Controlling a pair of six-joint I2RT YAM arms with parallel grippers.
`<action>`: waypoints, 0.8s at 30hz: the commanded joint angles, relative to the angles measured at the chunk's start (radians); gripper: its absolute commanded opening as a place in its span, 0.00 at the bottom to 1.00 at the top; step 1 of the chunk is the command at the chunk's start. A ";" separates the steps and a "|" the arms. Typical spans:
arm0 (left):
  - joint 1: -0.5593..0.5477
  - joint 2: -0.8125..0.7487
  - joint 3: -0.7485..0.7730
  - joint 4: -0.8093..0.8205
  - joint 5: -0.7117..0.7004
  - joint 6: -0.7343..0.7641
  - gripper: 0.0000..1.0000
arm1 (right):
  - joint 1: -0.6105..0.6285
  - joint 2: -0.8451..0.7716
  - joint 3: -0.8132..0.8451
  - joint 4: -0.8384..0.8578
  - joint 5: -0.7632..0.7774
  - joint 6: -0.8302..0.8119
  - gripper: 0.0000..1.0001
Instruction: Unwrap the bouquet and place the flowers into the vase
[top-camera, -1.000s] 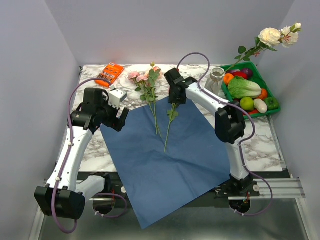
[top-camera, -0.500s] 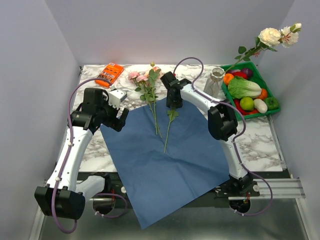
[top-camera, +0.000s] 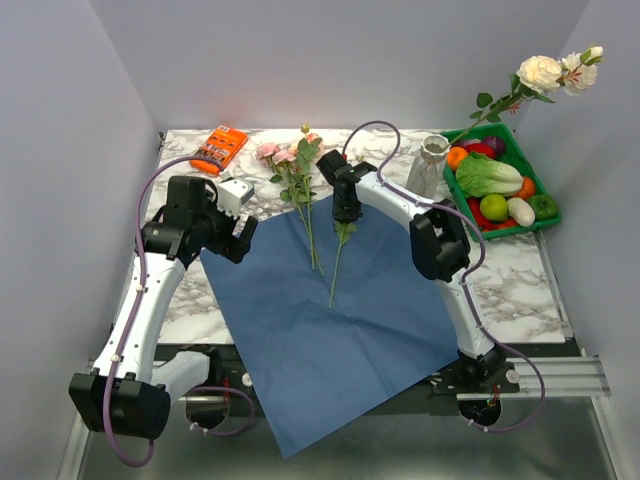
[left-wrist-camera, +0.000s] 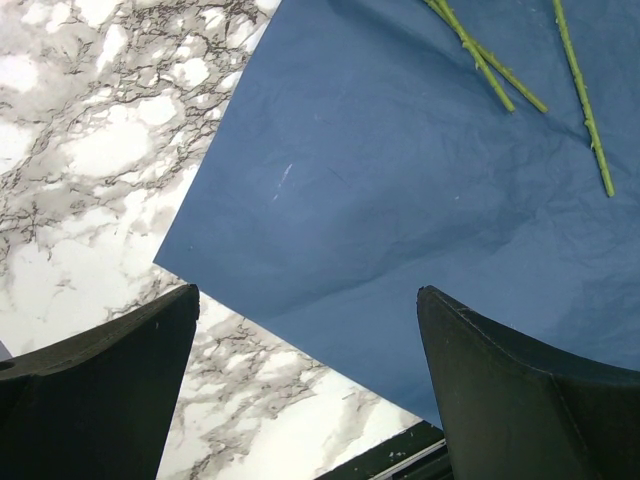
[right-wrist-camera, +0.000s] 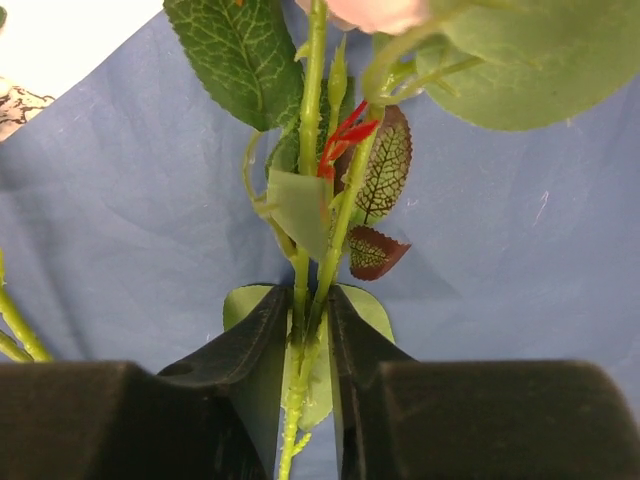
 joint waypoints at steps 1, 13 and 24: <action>0.006 -0.014 0.015 -0.012 0.009 0.007 0.99 | 0.007 0.020 0.027 -0.033 -0.003 0.013 0.21; 0.006 -0.018 0.046 -0.047 -0.002 0.010 0.99 | 0.008 -0.381 0.002 0.258 0.093 -0.250 0.01; 0.006 -0.021 0.061 -0.056 -0.001 0.009 0.99 | -0.110 -0.767 -0.165 0.944 0.290 -0.812 0.01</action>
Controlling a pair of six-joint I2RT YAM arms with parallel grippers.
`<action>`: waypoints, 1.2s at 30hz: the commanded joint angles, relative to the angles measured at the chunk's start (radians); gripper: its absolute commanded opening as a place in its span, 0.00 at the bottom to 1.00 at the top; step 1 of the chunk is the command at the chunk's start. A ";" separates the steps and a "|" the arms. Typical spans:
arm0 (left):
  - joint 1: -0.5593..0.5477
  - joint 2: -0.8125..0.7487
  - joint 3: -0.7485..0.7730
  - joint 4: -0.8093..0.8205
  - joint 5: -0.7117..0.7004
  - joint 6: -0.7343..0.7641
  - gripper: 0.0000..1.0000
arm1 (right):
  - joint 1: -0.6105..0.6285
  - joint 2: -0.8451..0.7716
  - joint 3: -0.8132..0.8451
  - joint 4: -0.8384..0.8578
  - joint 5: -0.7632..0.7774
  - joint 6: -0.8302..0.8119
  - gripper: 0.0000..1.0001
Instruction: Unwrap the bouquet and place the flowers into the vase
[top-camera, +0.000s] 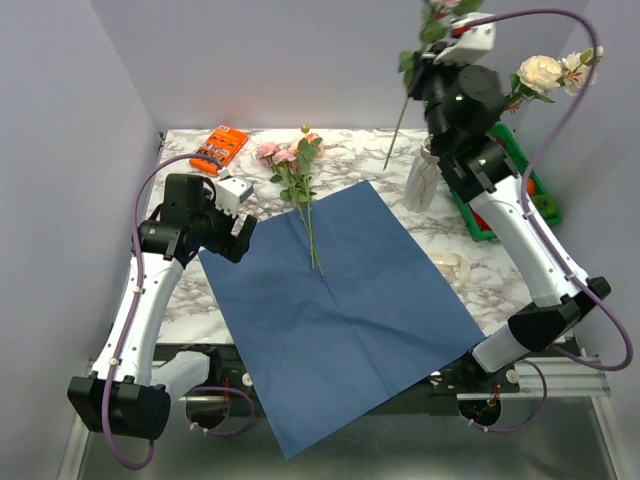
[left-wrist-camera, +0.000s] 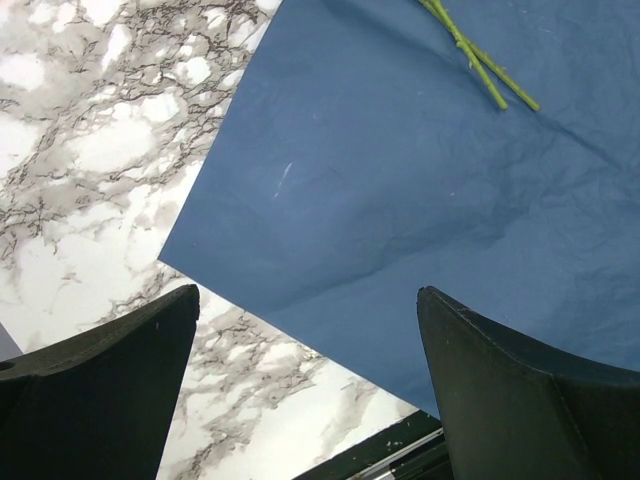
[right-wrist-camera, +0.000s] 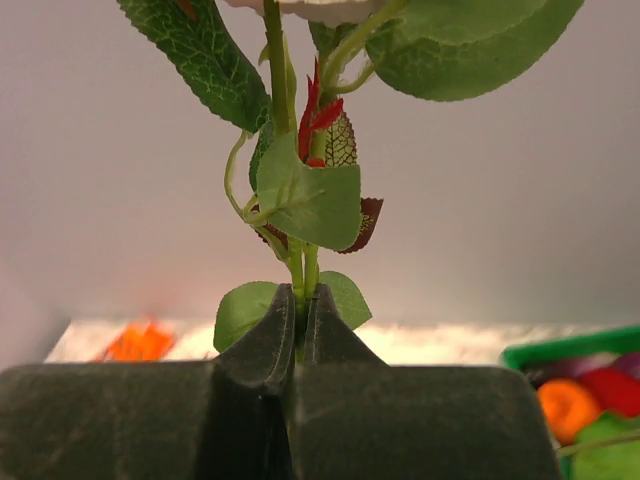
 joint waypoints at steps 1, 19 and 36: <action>0.006 -0.017 0.019 -0.010 0.000 0.008 0.99 | -0.070 -0.015 -0.027 0.260 0.096 -0.261 0.01; 0.006 0.011 0.024 0.000 -0.006 0.022 0.99 | -0.147 -0.052 -0.317 0.842 0.041 -0.542 0.01; 0.006 0.012 0.035 -0.010 -0.013 0.031 0.99 | -0.152 -0.052 -0.540 0.867 0.105 -0.462 0.14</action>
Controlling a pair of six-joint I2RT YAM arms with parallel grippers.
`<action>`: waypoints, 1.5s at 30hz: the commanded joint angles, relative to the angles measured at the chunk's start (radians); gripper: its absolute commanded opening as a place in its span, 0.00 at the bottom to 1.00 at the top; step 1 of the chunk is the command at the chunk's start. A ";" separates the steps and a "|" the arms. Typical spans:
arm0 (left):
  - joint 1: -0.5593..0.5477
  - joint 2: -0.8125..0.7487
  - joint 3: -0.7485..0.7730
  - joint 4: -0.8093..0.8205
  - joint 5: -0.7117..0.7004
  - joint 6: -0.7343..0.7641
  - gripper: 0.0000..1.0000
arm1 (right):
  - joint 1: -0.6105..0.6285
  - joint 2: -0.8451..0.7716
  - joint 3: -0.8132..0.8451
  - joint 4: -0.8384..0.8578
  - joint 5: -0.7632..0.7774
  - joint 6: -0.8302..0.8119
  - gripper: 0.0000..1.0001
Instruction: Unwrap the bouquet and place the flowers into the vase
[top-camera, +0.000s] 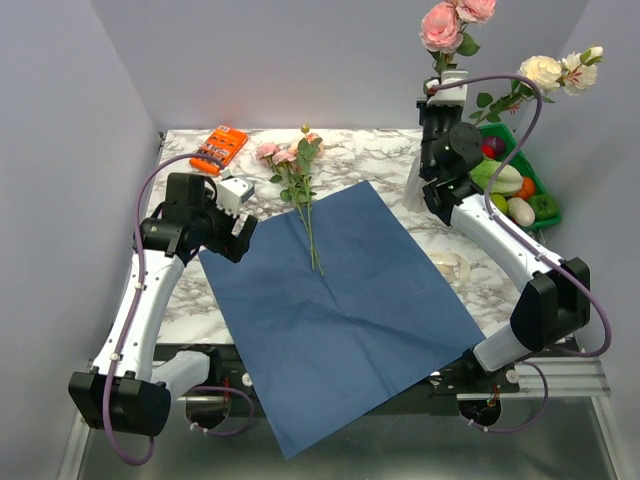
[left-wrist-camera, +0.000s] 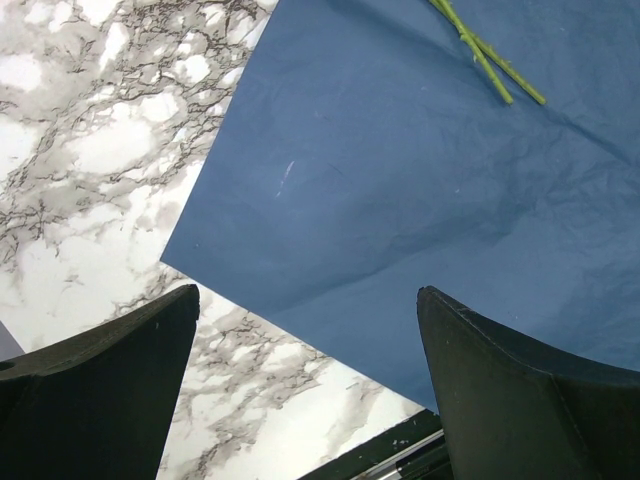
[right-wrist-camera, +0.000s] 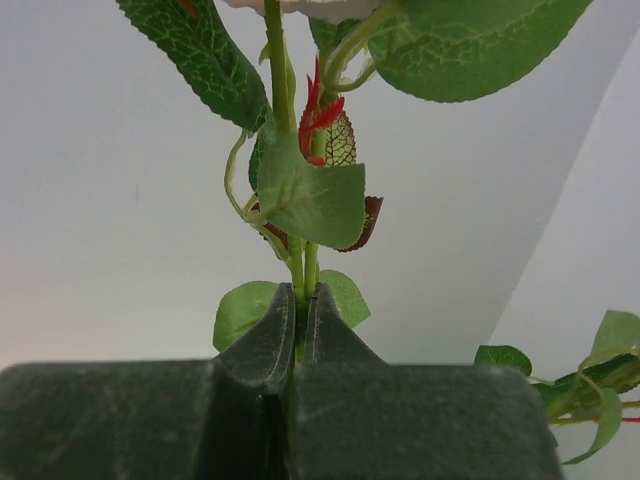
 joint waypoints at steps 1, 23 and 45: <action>0.006 -0.007 0.035 -0.012 -0.011 0.011 0.99 | -0.007 -0.004 0.012 0.000 0.071 0.052 0.27; 0.006 -0.018 0.056 -0.015 -0.015 -0.024 0.99 | 0.339 -0.031 0.329 -0.867 0.008 0.412 1.00; 0.026 0.012 0.065 0.017 -0.034 -0.061 0.99 | 0.445 0.686 0.756 -1.358 -0.053 0.736 0.93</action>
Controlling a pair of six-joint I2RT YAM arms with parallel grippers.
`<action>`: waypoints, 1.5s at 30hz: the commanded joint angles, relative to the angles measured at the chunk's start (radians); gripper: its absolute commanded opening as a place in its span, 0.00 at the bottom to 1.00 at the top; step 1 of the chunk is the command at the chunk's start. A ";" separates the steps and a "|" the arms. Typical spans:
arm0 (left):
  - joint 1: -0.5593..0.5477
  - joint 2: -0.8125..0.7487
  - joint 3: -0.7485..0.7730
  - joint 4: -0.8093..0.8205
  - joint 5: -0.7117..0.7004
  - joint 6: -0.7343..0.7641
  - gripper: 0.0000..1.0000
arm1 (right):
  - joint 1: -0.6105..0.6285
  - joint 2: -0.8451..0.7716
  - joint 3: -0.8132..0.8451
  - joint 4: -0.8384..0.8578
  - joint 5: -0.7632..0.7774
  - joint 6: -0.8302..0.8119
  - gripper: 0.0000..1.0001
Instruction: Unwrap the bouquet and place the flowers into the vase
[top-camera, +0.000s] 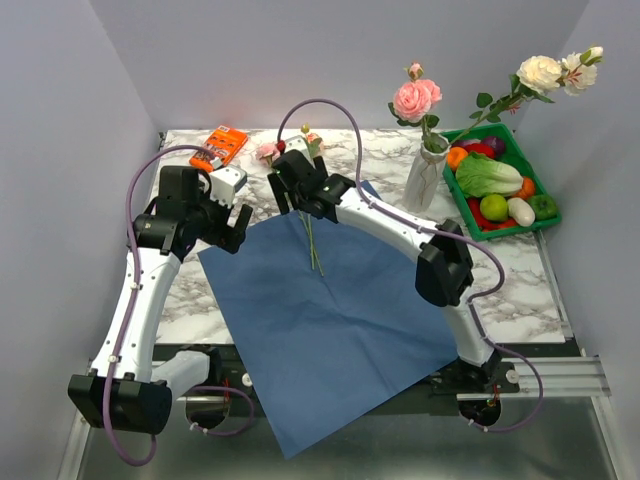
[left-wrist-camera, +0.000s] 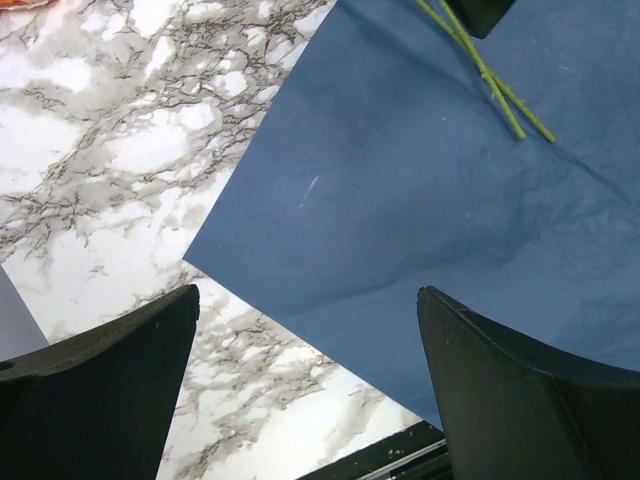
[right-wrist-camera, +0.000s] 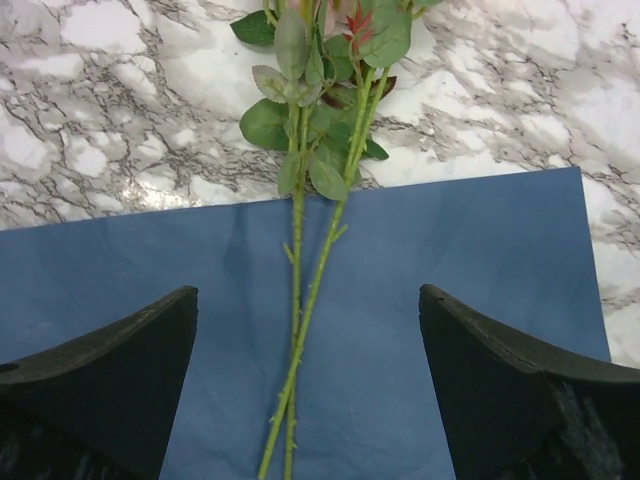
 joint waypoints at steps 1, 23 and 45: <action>0.010 0.005 0.000 0.021 0.001 -0.006 0.99 | -0.004 0.093 0.086 -0.111 -0.028 0.068 0.91; 0.014 -0.009 -0.043 0.034 0.011 0.028 0.99 | -0.132 0.320 0.282 -0.200 -0.200 0.137 0.57; 0.017 -0.027 -0.087 0.051 0.016 0.032 0.99 | -0.133 0.366 0.270 -0.248 -0.266 0.188 0.05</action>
